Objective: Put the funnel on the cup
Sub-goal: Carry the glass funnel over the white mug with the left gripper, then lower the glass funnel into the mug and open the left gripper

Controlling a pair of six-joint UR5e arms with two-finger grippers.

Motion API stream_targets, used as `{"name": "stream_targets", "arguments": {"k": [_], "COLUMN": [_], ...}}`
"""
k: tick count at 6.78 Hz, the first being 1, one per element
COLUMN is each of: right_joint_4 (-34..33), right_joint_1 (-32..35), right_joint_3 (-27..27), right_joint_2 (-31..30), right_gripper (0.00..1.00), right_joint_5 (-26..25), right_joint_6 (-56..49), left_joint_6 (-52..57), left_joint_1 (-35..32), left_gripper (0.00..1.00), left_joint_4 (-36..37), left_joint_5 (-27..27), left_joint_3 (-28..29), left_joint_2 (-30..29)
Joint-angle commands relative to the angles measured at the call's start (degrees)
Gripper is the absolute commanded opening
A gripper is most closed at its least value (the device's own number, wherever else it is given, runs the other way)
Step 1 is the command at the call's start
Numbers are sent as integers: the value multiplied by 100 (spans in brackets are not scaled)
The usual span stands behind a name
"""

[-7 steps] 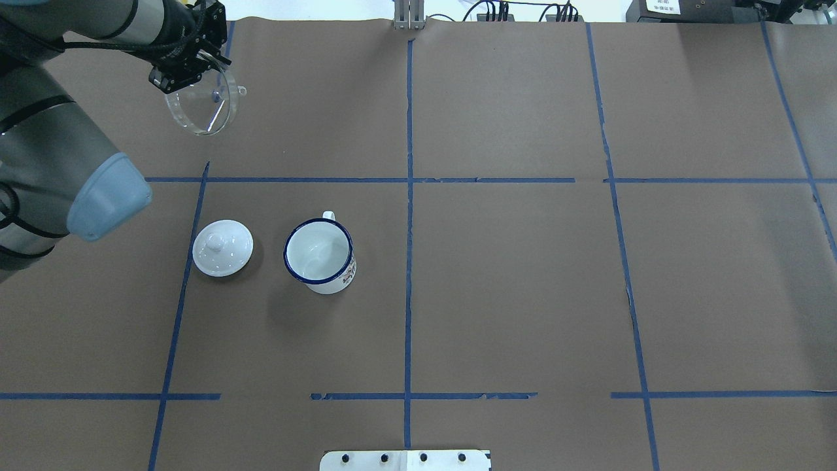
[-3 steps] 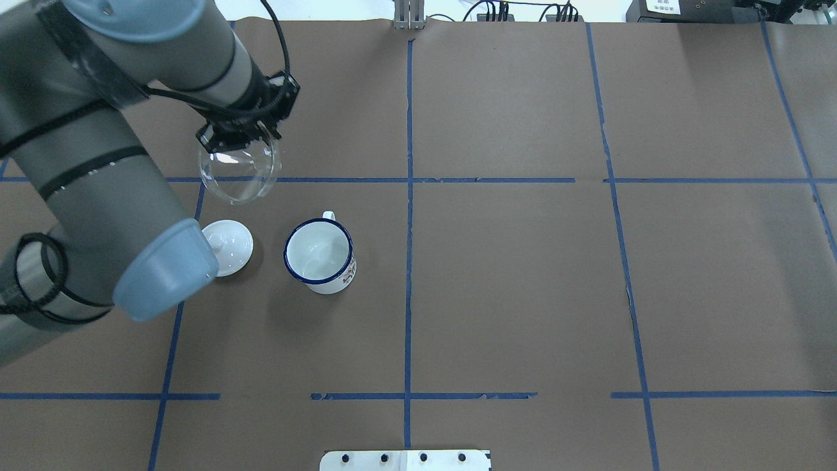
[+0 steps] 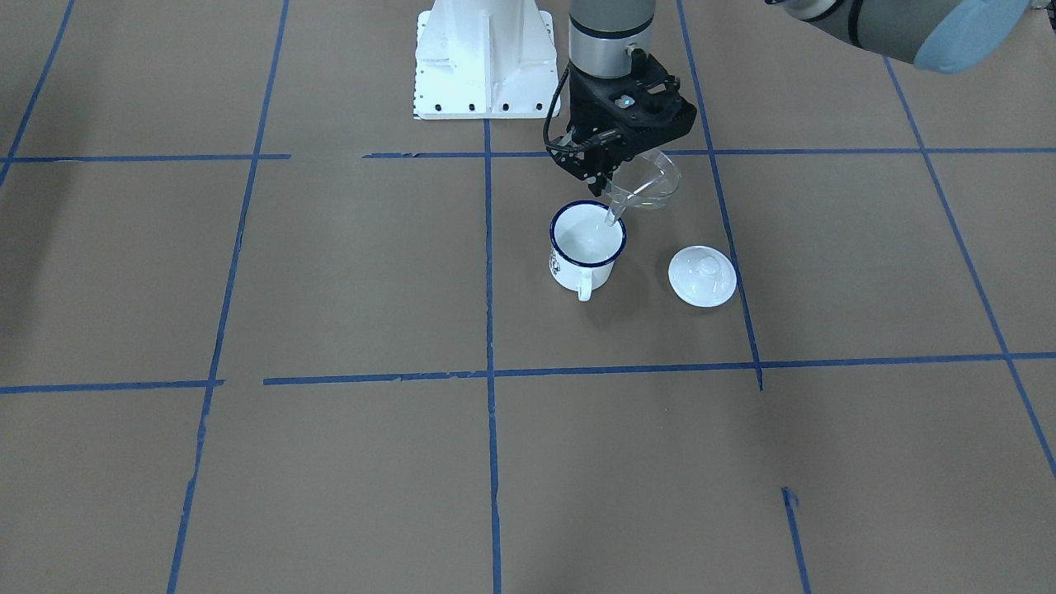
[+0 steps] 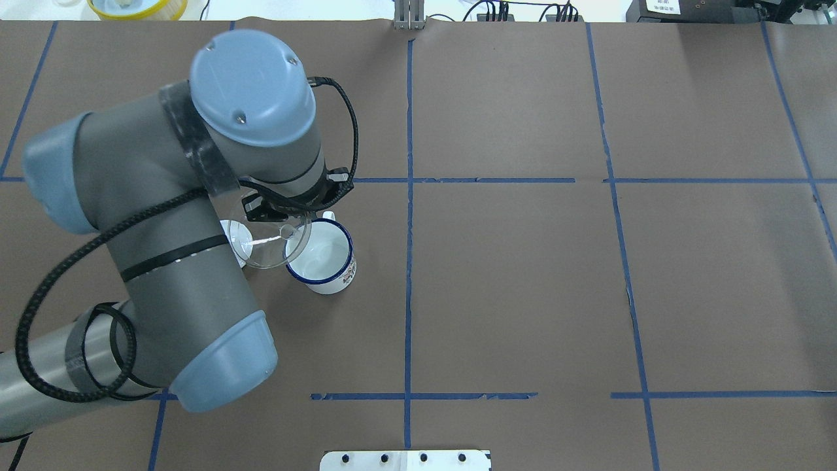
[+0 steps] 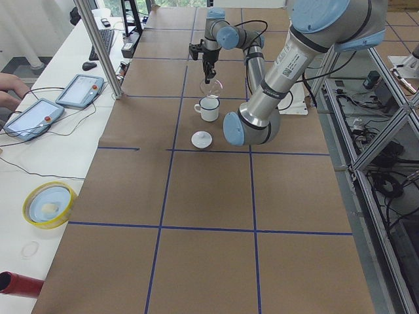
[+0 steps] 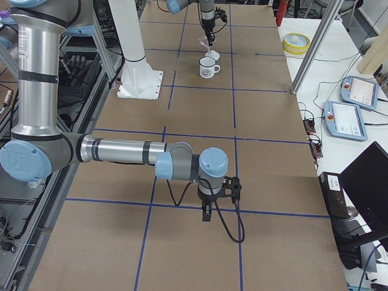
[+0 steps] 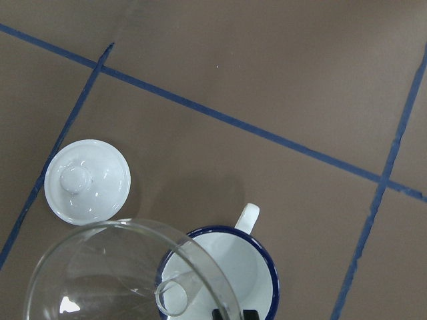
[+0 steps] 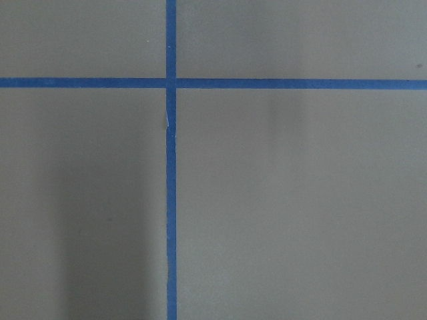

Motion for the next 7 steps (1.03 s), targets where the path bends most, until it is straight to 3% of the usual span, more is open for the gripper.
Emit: {"name": "stream_targets", "arguments": {"k": [1,6,7], "right_joint_4": [0,0,0], "right_joint_1": [0,0,0], "right_joint_3": [0,0,0], "right_joint_2": [0,0,0], "right_gripper": [100,100,100], "right_joint_5": [0,0,0], "right_joint_6": [0,0,0], "left_joint_6": [208,226,322], "left_joint_1": [307,546,546], "left_gripper": [0,0,41], "left_joint_4": [11,-358,-506], "left_joint_5": [198,514,514], "left_joint_3": [218,885,1008], "left_joint_2": [-39,-328,-364]}}
